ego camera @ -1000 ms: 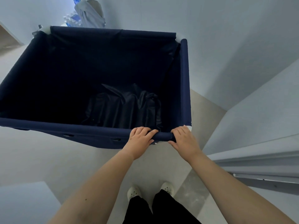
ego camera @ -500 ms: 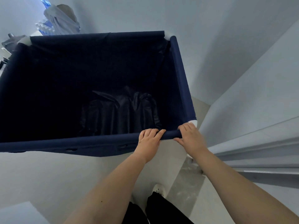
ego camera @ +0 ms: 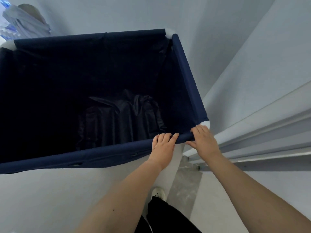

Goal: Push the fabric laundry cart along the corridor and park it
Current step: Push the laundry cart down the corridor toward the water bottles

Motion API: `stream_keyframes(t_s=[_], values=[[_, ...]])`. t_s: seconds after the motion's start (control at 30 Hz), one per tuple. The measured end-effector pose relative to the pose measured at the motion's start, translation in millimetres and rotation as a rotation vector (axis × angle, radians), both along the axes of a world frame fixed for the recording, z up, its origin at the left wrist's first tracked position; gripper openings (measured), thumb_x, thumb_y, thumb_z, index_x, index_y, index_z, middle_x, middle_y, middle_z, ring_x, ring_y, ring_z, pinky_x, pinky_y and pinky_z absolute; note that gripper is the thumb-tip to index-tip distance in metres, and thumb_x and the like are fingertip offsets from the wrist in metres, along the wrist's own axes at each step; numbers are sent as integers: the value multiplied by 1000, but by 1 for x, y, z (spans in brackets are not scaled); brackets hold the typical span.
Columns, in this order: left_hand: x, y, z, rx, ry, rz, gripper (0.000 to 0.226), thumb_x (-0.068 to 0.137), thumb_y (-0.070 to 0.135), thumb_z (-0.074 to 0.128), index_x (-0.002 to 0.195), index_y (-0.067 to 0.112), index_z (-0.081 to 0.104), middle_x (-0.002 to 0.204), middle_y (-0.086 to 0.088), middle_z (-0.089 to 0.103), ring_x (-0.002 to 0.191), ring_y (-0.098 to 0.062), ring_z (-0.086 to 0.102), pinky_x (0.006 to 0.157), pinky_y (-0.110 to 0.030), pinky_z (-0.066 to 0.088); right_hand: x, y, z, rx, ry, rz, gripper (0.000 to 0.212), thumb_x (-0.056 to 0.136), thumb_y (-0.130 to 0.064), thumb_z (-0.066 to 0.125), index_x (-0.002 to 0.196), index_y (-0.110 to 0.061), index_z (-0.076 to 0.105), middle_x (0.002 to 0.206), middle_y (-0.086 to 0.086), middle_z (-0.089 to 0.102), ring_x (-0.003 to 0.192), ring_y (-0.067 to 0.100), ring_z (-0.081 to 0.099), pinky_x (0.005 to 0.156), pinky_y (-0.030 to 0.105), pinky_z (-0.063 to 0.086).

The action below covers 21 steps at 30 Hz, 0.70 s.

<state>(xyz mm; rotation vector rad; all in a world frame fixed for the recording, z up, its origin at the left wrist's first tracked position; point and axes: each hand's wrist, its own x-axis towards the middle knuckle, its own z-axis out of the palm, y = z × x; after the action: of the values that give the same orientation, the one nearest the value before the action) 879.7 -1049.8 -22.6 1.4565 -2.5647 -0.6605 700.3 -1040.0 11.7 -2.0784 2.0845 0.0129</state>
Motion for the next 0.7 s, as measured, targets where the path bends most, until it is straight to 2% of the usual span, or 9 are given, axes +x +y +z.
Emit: stream_keyframes(t_s=[0.13,0.23,0.3,0.37,0.5,0.6,0.7], values=[[-14,6,3,7,1,-61,53,95,16,36,145,22,19,136,-3,38,126,-23,29,112,-39,10,-14,10,1,-4,39,-12,42,81,-41,65,105,-8,54,107,8,58,106,24,47,94,32,37],[-18,8,7,-5,-3,-163,53,97,18,35,146,18,16,144,-5,34,130,-23,27,113,-39,11,-18,17,0,44,139,2,47,85,-43,59,117,-10,51,120,8,57,120,25,43,107,35,28],[-10,7,6,-85,-57,-247,56,97,19,36,147,15,11,151,-5,28,134,-23,25,113,-39,12,-13,22,-4,82,171,-30,52,88,-46,53,126,-11,46,130,9,52,131,26,35,113,39,19],[15,4,4,-198,-167,-308,62,97,19,36,147,13,1,155,-5,20,137,-23,23,114,-40,10,-1,29,-7,88,175,-93,57,90,-46,50,133,-10,40,139,12,45,136,28,29,114,44,14],[93,6,-2,-340,-350,-349,82,92,18,45,143,12,-20,156,-8,13,137,-27,23,114,-54,7,35,44,-14,50,190,-188,65,90,-50,45,141,-13,31,148,16,33,140,31,22,114,52,8],[139,9,-2,-340,-371,-296,76,97,29,40,144,13,-18,156,-7,16,137,-26,23,113,-55,5,77,49,-21,22,144,-128,69,87,-52,48,142,-13,30,148,18,33,140,34,21,114,53,11],[189,8,0,-305,-399,-204,67,98,38,33,146,15,-9,154,-6,21,137,-25,25,113,-54,7,136,45,-26,9,106,-65,68,88,-52,46,143,-17,27,150,16,31,141,32,19,114,53,6]])
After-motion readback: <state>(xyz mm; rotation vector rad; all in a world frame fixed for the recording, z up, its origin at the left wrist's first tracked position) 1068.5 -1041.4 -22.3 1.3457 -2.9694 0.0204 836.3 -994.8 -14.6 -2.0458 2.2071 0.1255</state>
